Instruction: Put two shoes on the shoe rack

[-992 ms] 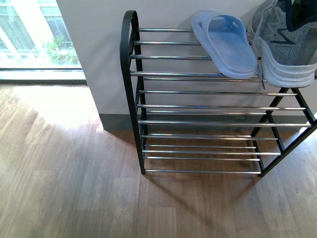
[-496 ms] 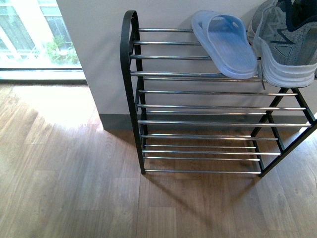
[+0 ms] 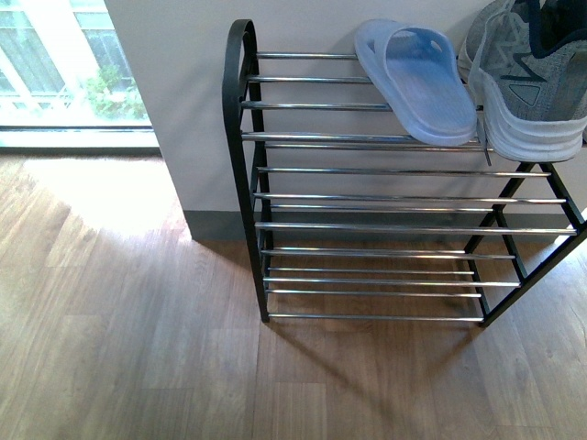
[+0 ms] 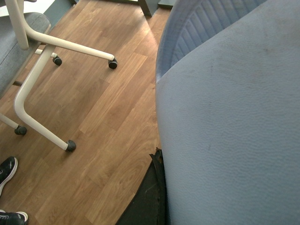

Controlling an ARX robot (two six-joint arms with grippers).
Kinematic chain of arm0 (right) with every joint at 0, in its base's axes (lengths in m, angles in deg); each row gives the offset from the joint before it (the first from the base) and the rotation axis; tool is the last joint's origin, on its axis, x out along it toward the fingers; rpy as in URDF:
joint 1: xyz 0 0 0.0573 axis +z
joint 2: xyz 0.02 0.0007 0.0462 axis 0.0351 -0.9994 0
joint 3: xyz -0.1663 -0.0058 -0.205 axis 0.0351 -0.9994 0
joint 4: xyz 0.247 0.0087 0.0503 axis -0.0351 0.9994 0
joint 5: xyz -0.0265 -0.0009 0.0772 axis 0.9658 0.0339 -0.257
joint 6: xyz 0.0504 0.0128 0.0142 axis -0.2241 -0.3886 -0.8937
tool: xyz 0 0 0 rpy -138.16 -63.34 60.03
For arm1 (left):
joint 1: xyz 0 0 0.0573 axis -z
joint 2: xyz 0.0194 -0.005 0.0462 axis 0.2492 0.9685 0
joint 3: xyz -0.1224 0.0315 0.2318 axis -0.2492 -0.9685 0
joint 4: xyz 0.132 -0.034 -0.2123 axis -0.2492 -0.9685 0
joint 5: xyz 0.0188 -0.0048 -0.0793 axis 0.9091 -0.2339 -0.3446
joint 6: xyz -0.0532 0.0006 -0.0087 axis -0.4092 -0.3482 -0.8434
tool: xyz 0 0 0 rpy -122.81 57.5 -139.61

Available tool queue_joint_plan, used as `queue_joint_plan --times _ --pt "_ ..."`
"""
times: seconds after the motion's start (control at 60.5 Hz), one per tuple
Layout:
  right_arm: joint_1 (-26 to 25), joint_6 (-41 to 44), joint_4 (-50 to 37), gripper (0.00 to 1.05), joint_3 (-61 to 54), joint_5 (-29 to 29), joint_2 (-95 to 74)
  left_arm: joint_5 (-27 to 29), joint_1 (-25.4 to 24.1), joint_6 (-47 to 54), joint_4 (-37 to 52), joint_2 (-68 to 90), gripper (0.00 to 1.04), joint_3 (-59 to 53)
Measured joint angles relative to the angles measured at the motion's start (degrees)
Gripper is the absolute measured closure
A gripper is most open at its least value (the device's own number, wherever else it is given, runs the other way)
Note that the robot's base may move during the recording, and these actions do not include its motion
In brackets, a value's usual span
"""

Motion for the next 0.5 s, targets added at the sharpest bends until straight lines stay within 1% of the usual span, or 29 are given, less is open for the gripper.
queue_joint_plan --times 0.314,0.331,0.413,0.496 --pt "0.0 0.0 5.2 1.03 0.0 0.0 5.2 0.0 0.0 0.0 0.0 0.0 1.03 0.0" --pt "0.0 0.0 5.7 1.03 0.0 0.0 5.7 0.0 0.0 0.0 0.0 0.0 1.03 0.0" --pt "0.0 0.0 13.8 1.03 0.0 0.0 11.8 0.0 0.0 0.0 0.0 0.0 1.03 0.0" --pt "0.0 0.0 14.9 1.03 0.0 0.0 14.5 0.0 0.0 0.0 0.0 0.0 1.03 0.0"
